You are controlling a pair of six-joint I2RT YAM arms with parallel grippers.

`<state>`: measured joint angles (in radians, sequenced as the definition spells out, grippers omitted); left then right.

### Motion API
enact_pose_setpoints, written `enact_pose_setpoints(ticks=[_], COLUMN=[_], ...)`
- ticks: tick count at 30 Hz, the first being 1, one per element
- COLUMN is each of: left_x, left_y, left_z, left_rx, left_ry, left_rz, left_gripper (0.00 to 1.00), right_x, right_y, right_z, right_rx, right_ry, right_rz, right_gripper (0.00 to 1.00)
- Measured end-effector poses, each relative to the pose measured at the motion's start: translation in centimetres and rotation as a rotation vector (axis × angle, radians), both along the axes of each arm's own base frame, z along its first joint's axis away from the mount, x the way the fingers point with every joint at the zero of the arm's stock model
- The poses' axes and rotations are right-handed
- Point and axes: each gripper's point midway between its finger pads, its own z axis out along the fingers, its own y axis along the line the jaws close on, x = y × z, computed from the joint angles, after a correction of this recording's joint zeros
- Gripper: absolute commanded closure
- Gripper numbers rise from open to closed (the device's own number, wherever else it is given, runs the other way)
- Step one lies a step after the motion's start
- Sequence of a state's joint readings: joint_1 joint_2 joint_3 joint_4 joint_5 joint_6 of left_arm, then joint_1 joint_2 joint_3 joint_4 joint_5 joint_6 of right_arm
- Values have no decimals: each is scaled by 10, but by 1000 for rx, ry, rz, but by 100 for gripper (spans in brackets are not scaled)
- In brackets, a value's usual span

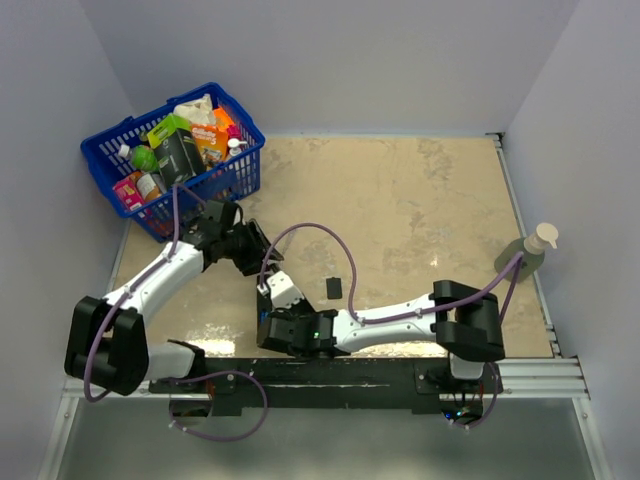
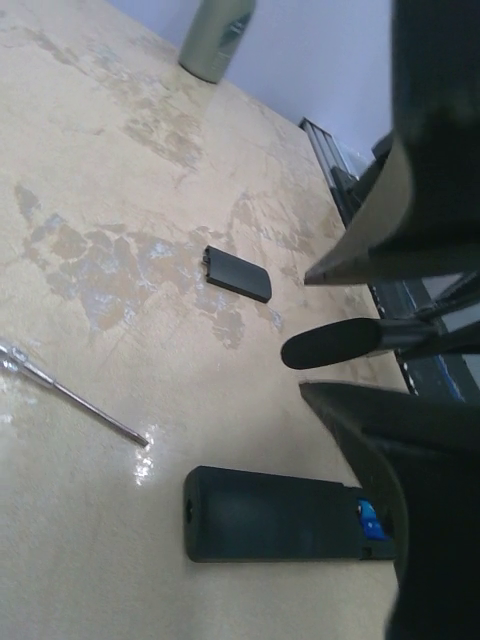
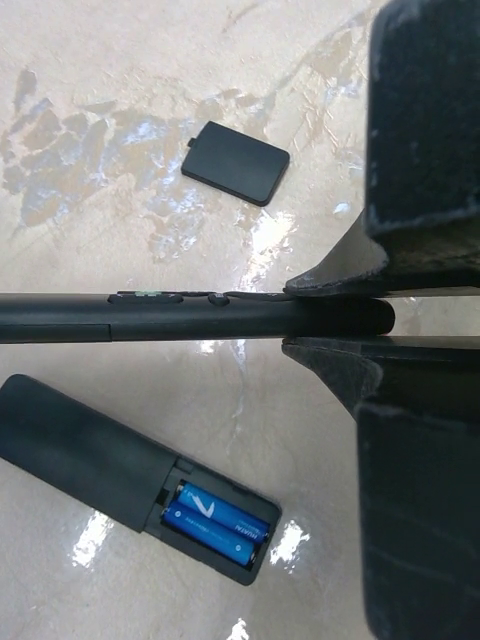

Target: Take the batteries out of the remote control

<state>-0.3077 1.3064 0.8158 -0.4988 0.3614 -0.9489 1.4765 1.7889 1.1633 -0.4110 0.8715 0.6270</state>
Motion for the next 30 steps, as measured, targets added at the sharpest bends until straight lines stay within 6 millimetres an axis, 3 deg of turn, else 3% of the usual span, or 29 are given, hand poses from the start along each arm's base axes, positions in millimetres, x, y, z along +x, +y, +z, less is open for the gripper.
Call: enact_pose_setpoints(ticks=[10, 15, 19, 25, 30], left_x=[8, 10, 10, 12, 6], left_y=[7, 19, 25, 6, -10], left_z=[38, 45, 56, 92, 99], left_rx=[22, 55, 72, -32, -131], left_ry=[-163, -222, -299, -488, -566], left_rz=[-29, -53, -88, -213, -297], left_gripper=[35, 36, 36, 35, 34], right_x=[1, 21, 45, 33, 27], right_y=[-6, -25, -49, -26, -20], right_z=[-5, 2, 16, 52, 79], right_rx=[130, 326, 502, 697, 830], right_ry=[119, 245, 307, 405, 458], right_rz=[1, -29, -69, 76, 151], right_gripper=[100, 100, 100, 100, 100])
